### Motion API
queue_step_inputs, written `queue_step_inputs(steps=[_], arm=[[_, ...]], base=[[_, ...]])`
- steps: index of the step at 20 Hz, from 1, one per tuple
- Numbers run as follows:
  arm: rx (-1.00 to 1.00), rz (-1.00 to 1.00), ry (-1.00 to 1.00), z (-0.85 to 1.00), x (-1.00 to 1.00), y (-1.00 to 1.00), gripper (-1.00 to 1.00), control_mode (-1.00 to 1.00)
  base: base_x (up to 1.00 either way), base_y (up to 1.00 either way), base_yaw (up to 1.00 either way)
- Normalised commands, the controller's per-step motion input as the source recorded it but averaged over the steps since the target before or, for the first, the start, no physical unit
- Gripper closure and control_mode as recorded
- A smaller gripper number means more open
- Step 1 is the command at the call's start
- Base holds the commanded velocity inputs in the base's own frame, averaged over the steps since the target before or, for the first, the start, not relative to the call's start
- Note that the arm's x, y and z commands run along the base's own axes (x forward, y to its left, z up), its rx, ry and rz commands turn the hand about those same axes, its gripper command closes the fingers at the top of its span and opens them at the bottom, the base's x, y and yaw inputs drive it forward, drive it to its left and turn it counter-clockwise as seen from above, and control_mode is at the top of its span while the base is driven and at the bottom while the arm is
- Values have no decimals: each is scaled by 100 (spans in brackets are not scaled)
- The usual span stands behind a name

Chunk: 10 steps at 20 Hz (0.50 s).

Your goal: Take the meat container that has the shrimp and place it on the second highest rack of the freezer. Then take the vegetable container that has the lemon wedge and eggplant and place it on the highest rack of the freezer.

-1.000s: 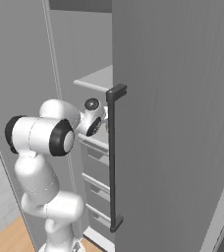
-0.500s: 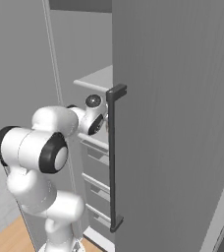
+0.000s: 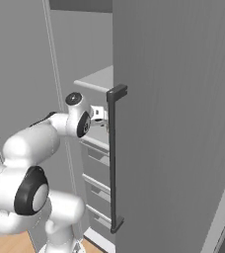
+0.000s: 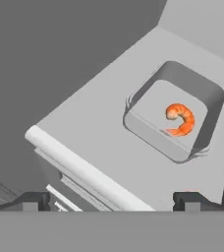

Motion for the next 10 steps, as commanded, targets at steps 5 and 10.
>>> queue_step_inputs(steps=[5,10], arm=[[9,-1,17,77,-55,18,-100,-100],[8,-6,15,46,-57,14,-100,-100]], base=[[0,0,0],[0,0,0]])
